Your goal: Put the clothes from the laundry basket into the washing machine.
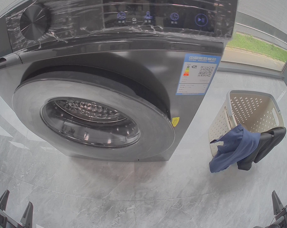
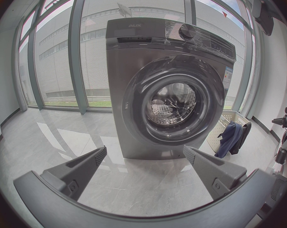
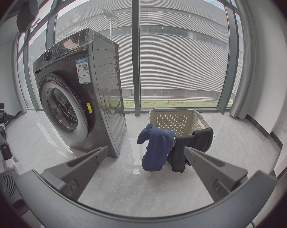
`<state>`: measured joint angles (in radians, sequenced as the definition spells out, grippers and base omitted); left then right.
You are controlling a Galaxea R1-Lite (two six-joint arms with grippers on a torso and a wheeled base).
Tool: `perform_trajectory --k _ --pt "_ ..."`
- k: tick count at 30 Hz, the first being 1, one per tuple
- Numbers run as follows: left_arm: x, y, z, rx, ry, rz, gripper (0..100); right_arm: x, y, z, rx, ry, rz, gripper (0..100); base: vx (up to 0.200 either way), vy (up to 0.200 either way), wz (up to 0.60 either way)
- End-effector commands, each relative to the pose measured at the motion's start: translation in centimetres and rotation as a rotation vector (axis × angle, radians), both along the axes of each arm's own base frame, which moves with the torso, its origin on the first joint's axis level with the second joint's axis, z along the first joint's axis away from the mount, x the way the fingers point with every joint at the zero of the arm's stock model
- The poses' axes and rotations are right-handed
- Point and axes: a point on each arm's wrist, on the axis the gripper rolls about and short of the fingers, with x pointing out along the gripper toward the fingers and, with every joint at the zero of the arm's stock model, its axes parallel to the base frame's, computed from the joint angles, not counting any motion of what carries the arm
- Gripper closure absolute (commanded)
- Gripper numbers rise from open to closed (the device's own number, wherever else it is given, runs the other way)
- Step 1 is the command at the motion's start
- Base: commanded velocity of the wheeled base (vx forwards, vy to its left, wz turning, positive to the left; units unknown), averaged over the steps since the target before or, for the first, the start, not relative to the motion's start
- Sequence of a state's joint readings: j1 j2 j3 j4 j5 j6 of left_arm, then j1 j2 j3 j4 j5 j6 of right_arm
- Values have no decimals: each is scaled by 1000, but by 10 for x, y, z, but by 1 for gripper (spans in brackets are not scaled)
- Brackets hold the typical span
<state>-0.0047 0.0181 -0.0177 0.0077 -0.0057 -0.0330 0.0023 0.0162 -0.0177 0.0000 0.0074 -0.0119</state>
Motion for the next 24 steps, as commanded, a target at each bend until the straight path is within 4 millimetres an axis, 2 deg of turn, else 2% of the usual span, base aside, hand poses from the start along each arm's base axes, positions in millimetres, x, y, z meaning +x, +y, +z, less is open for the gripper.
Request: perform_trajectory --k 1,24 --pt "0 0 -5 -1 0 0 0 0 0 -5 0 1 1 0 0 0 0" --pt "0 0 -5 -1 1 0 0 0 0 -5 3 2 2 0 0 0 0"
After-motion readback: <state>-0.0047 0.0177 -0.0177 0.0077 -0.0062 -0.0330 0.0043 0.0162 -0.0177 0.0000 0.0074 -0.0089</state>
